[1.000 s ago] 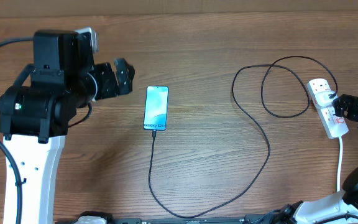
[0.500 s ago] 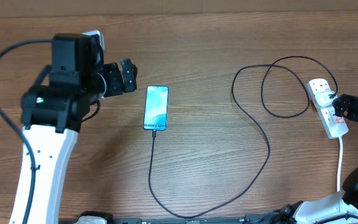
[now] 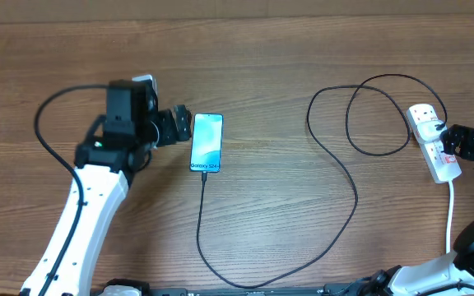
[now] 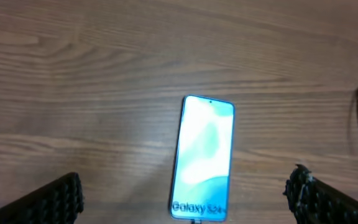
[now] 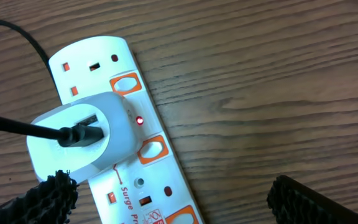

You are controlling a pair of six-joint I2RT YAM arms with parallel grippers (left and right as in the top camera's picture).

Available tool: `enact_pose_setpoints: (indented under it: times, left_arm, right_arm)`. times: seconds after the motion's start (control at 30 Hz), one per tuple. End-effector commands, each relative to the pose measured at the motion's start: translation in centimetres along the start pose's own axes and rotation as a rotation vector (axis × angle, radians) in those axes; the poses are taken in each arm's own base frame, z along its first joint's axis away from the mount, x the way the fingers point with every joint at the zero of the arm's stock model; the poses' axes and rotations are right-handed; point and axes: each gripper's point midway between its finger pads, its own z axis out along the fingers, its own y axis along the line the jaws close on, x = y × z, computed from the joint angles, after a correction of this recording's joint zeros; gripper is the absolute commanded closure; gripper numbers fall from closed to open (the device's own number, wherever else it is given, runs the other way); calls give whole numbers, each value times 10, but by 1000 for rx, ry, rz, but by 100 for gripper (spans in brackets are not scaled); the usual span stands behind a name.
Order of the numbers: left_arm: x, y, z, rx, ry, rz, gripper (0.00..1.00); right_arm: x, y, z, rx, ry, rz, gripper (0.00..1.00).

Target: Plug charger to phone and switch on socket

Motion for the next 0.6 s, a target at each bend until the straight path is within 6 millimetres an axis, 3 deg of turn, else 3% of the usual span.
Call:
enact_pose_setpoints:
  times: [0.0,0.27,0.57]
  left_arm:
    - [20,4,12,8,-3,26,0]
    - [45,11,37,62,-107,5,0]
    - [81,25,44,96,-183,-68,0]
  right_arm:
    - [-7,-1,-5,9,-20,-16,0]
    - [-7,-1,-5,9,-20,-16,0]
    - [-7,-1,-5,9,-20,-17,0]
